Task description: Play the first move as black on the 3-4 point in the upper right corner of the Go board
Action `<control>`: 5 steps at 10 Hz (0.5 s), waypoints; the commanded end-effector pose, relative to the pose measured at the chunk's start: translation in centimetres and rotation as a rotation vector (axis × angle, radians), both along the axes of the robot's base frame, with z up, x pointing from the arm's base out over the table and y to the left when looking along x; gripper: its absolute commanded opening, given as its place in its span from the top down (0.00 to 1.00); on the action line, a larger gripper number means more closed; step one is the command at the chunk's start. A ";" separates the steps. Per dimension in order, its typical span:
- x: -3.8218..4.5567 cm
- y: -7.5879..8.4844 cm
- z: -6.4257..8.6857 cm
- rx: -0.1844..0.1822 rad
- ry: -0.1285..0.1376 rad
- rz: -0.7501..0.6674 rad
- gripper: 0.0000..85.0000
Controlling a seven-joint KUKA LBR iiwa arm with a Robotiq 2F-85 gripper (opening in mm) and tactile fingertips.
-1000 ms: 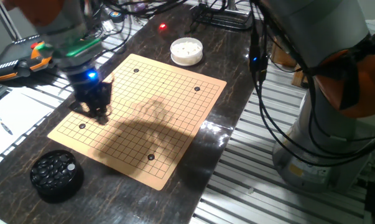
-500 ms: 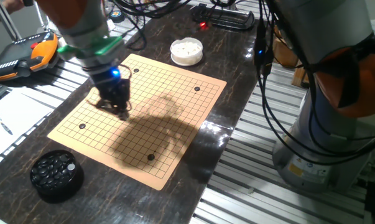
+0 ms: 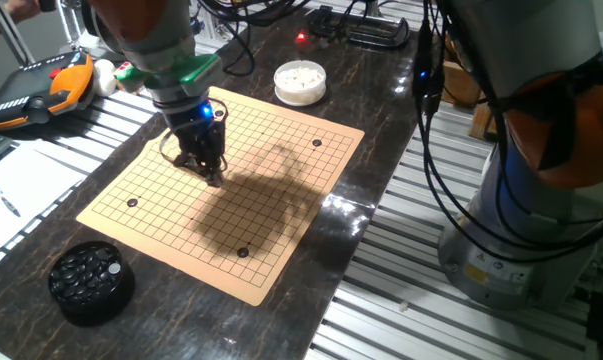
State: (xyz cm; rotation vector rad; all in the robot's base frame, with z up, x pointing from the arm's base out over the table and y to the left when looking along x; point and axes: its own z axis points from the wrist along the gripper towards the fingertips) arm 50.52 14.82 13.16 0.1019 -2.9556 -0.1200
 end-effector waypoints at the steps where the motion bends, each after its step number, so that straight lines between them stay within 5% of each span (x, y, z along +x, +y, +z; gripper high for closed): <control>1: 0.05 0.1 0.0 0.013 0.005 -0.010 0.99; 5: 0.05 0.1 0.0 -0.005 0.018 -0.143 0.99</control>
